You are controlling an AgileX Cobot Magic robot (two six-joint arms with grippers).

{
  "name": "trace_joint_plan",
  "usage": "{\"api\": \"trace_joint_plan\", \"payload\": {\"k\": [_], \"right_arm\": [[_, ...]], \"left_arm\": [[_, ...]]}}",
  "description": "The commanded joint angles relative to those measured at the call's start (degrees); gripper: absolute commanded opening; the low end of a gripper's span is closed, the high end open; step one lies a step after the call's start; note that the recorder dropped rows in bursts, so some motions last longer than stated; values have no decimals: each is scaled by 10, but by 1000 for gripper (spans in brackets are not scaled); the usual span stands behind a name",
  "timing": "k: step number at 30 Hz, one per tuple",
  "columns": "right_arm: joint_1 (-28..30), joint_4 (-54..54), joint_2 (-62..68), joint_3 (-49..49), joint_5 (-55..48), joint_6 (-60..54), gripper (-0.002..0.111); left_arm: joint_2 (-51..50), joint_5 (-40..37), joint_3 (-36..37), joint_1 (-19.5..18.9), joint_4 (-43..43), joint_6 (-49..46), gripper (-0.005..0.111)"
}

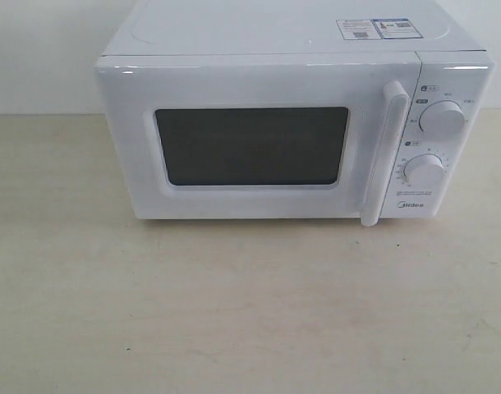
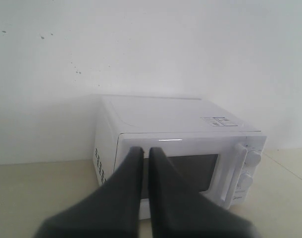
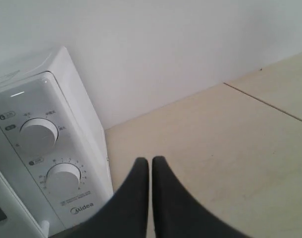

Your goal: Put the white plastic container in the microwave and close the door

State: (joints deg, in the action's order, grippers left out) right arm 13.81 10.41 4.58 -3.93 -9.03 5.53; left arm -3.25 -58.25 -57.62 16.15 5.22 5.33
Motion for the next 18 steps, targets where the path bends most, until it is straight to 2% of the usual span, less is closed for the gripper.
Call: {"api": "trace_joint_plan", "payload": {"k": [1,5,14,18], "right_arm": [[3,-6,-1,6,6,-18,0],[-5,-6,-3,32,2,-45,0],[-121,-7,-46,39,-33,-75,0],[-144,5,-46,39,-57,-55,0]], "left_arm": [[0,0,3,4,-2,-3,4],[0,0,3,4,-2,-3,4],[0,0,3,4,-2,-3,4],[0,0,3,4,-2,-3,4]]}}
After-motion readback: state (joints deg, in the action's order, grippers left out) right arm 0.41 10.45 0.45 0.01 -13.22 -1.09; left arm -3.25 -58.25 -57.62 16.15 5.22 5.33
